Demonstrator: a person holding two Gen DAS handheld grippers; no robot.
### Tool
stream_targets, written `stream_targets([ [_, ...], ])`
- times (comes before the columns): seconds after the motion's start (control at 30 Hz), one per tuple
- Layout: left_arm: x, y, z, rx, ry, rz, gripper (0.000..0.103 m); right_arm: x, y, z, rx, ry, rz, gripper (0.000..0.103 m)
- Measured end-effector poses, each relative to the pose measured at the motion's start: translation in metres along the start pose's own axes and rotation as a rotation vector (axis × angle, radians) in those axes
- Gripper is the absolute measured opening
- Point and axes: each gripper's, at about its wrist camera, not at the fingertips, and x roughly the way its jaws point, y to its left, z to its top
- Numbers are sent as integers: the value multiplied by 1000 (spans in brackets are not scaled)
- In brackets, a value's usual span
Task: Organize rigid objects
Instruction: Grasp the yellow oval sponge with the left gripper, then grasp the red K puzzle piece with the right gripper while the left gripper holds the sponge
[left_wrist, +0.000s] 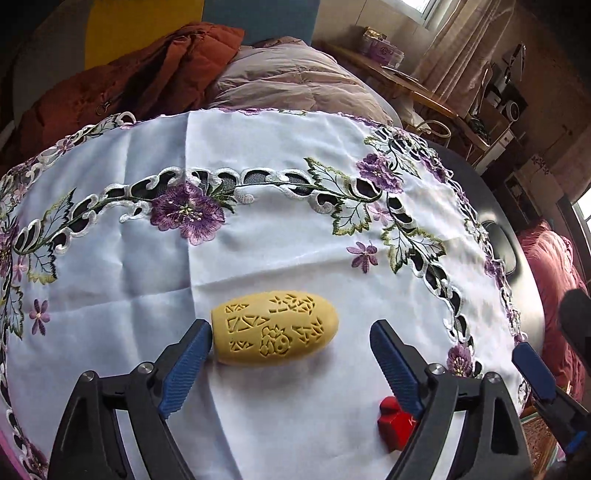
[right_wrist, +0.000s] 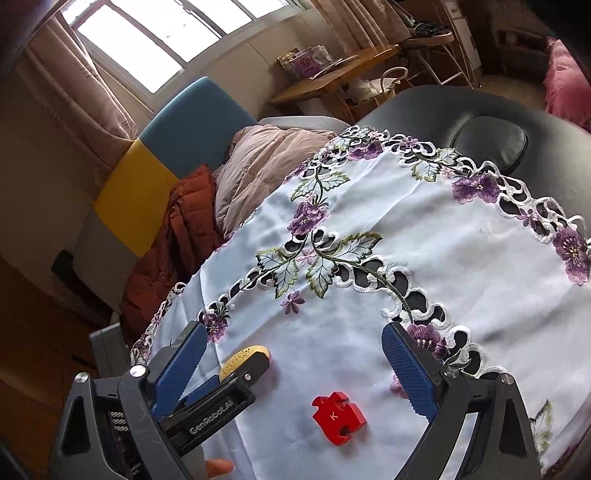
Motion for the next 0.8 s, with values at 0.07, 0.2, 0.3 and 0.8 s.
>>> stream_targets([
  [0.07, 7, 0, 4, -8, 1, 10, 89, 1, 0, 0, 2, 4, 1, 96],
  [0.2, 9, 7, -1, -11, -16, 35, 77, 2, -2, 1, 5, 4, -2, 96],
  [0.3, 1, 11, -12, 31, -16, 49, 76, 4, -4, 1, 18, 14, 1, 96],
  [0.8, -79, 64, -136, 79, -109, 139, 77, 38, 5, -17, -66, 213, -57, 96],
])
